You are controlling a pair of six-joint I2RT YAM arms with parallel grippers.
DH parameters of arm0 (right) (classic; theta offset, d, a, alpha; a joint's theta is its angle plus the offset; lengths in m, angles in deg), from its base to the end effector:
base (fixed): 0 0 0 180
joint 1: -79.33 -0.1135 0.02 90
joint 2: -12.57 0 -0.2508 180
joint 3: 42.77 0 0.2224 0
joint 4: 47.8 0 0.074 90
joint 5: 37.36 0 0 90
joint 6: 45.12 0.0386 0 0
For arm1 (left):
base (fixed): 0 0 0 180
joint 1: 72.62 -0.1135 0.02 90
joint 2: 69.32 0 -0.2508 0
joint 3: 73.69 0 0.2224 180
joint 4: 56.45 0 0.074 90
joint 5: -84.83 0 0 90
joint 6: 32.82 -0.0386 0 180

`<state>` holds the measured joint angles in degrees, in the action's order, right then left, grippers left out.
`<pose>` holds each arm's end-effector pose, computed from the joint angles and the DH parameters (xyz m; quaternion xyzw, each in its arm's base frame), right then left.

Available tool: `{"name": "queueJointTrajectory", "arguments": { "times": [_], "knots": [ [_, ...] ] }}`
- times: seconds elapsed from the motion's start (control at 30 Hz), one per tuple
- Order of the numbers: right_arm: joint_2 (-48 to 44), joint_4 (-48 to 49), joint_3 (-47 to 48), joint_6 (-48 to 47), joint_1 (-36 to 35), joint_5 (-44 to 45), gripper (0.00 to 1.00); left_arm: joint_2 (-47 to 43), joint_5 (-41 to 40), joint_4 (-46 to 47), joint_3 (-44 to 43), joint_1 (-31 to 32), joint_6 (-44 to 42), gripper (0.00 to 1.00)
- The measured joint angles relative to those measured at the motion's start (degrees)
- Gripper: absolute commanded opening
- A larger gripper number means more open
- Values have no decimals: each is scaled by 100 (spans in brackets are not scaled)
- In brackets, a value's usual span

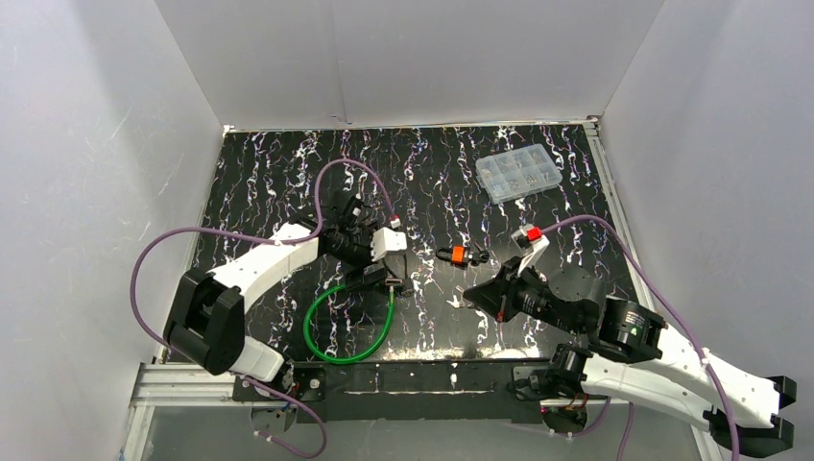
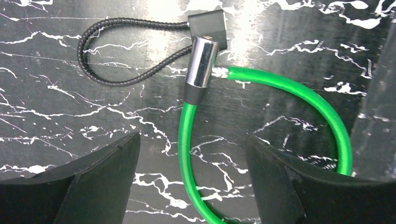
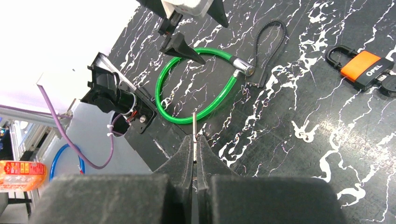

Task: Unlock with the key
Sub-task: Pick up the lock from the center of the board.

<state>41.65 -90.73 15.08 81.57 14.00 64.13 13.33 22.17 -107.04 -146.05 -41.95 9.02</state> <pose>0.0505 0.0915 0.3151 -0.1345 0.7757 0.4256 0.4461 0.2141 -0.1476 0.2279 0.6430 0.6889 -0.1889 0.2762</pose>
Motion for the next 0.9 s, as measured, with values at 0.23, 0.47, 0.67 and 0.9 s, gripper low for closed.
{"name": "queueJointTrajectory", "arguments": {
  "times": [0.23,0.47,0.67,0.9],
  "knots": [
    [27,0,-9,69,242,-31,1,55,-120,1090,713,2,-20,83],
    [-50,-4,-11,69,416,-31,1,284,-200,1722,1050,20,-151,82],
    [-107,-5,-47,72,540,-38,1,731,-122,1966,923,40,-164,81],
    [-200,-33,-88,110,625,-89,1,917,-86,1936,724,144,-329,47]
  ]
}}
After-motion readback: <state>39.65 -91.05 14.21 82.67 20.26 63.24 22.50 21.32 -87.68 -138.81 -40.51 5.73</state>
